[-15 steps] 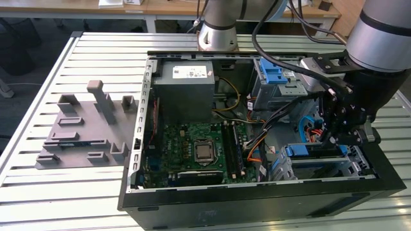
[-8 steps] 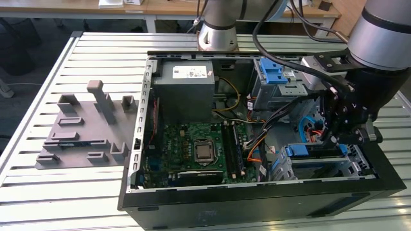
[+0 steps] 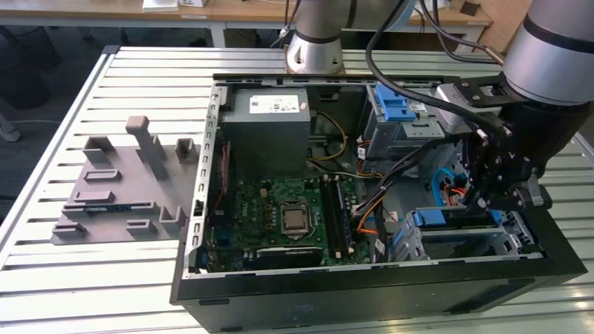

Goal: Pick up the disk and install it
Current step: 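Insert the first disk wire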

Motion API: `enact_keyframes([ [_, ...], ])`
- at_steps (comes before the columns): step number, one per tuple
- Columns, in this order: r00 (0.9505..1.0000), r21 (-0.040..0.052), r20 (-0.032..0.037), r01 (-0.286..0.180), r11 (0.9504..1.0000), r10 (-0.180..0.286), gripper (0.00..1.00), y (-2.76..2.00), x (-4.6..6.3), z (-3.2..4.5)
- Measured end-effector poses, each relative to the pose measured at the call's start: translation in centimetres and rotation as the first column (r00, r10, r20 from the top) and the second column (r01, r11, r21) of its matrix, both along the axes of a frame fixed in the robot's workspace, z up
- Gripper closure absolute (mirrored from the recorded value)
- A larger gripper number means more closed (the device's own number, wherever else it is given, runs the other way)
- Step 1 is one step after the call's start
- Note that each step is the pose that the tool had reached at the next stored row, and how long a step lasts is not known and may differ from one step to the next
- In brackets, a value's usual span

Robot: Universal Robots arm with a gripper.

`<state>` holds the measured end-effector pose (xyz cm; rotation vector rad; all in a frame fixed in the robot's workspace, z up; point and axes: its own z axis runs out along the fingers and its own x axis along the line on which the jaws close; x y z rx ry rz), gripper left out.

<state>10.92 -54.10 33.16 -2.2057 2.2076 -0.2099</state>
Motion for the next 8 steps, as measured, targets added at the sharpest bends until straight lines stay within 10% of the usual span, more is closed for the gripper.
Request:
enact_keyframes([
  [8,1.0,0.002,0.0,0.0,1.0,0.0,0.84,-0.07,-0.01,-0.07],
])
